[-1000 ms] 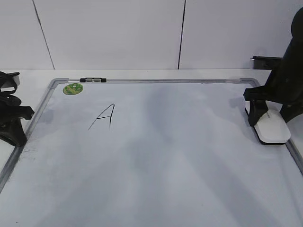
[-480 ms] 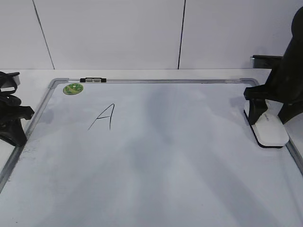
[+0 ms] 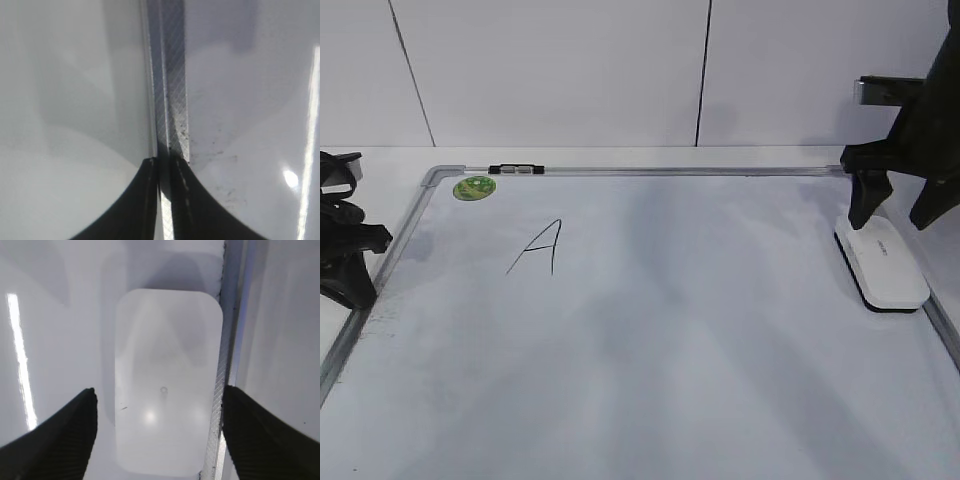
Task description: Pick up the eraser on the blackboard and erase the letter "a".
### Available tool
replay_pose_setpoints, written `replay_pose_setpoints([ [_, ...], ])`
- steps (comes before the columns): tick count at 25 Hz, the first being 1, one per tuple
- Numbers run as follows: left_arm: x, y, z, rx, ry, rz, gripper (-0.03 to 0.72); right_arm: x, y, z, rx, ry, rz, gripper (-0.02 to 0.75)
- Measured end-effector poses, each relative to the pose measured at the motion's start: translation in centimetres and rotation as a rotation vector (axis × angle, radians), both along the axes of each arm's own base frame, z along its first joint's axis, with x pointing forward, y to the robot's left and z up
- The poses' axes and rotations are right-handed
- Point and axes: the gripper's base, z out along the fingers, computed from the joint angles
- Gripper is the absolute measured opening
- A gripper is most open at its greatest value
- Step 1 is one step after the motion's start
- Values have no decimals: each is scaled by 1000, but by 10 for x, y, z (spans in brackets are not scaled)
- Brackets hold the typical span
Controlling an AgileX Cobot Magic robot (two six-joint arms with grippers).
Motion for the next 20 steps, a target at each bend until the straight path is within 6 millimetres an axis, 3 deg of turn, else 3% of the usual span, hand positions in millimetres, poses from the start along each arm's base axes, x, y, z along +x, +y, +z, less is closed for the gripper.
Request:
replay_pose_setpoints([
  [9,0,0,0,0,0,0,45,-18,0,42,7,-89,0,561],
  [20,0,0,0,0,0,0,45,-101,-3,78,8,-120,0,559],
])
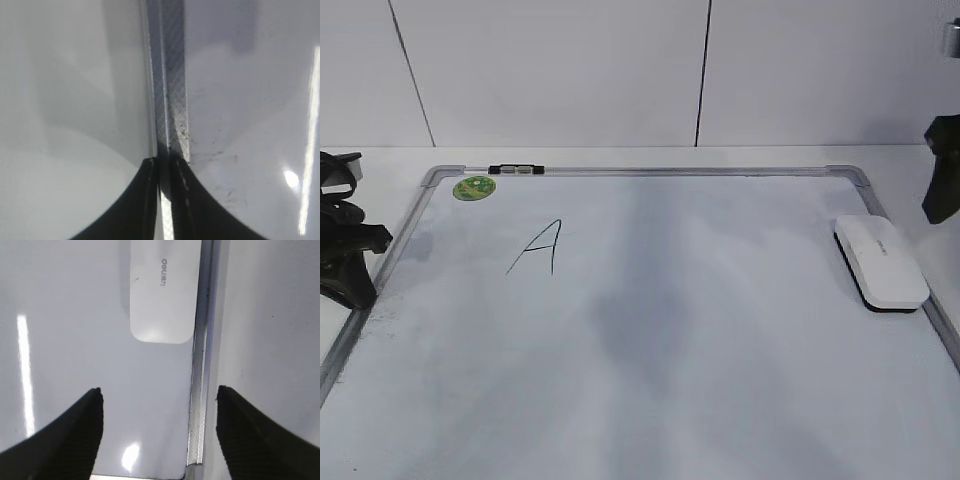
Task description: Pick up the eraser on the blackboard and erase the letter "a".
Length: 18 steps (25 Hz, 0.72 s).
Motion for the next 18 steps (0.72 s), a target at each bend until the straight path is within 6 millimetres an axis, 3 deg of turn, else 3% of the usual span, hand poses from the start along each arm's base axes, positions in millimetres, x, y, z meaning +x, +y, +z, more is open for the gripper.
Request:
replay_pose_setpoints([
  [11,0,0,0,0,0,0,45,-92,-3,32,5,-131,0,559],
  [18,0,0,0,0,1,0,48,-144,-5,42,9,-226,1,558],
])
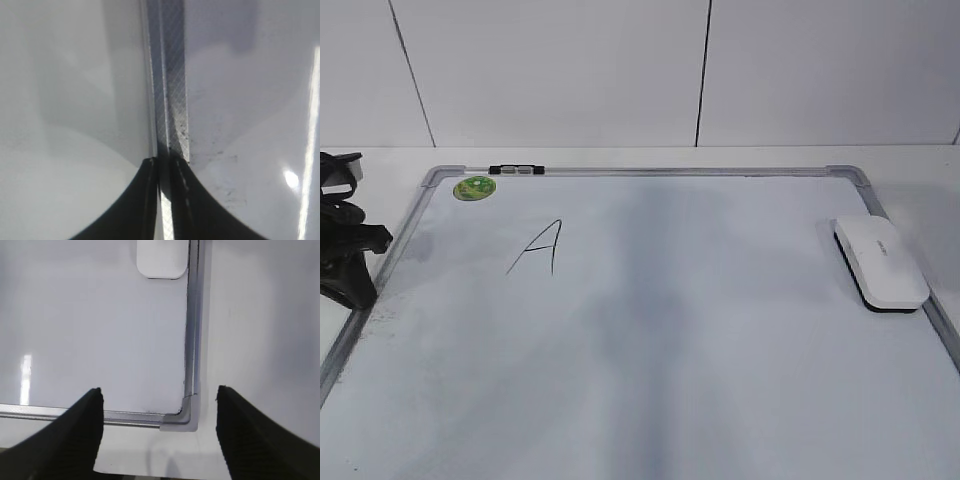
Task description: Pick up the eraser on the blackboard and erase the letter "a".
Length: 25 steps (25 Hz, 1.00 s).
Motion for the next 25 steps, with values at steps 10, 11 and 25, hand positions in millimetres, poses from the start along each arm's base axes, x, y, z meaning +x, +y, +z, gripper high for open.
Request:
replay_pose_setpoints([
  [10,10,0,17,-3,-52,-11,313,-50,-2,-12,0,-53,0,558],
  [11,12,-1,24,-5,-66,-13,328,-53,-2,-16,-2,-50,0,558],
  [25,-27,-6,124,-58,-150,-74,347,-100,-5,-58,-6,-139,-8,558],
])
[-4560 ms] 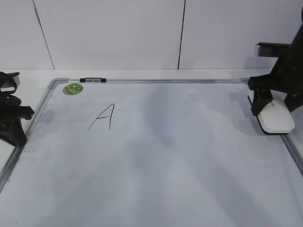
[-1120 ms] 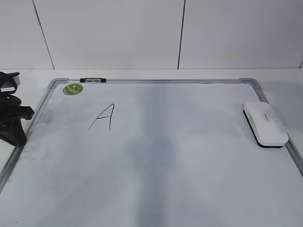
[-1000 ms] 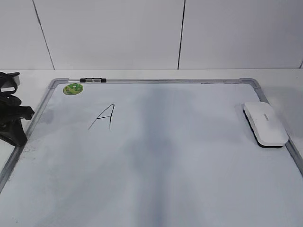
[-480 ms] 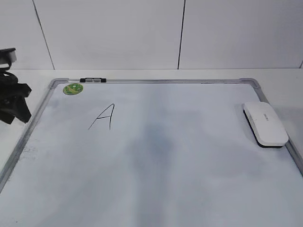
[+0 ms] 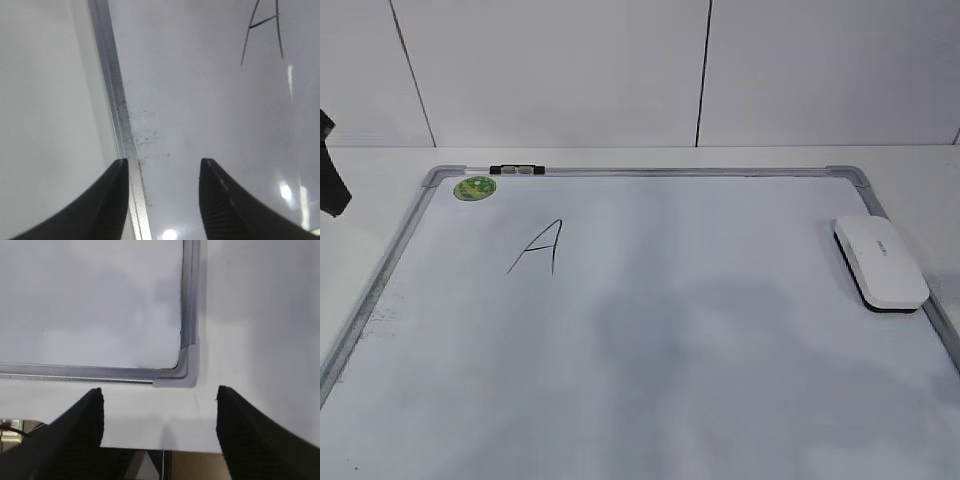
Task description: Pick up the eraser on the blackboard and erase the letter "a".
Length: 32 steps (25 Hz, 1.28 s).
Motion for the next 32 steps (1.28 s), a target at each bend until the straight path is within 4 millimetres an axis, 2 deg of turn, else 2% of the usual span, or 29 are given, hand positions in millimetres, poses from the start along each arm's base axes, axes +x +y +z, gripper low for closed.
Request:
replay_pose_setpoints([
  [4,-18,-1,23,-10,-12,-20,347,-1,0,-8,21,-31,-36,558],
  [9,-38,-1,50,-16,-81,-19,347,-3,-1,-7,17,-44,-45,558],
  [12,-57,-1,62,-18,-122,-21,347,-5,-2,-7,11,-50,-46,558],
  [15,-83,-1,71,-23,-157,-22,347,-9,-3,-6,-1,-58,-43,558],
  [21,-148,-1,76,-25,-233,-23,347,-20,-3,-8,-12,-82,-30,559],
  [25,-190,0,72,-26,-294,-22,347,-29,-4,-13,-13,-100,-28,558],
  [32,-251,0,42,-31,-369,-14,343,-40,-4,-11,-11,-172,-27,558],
])
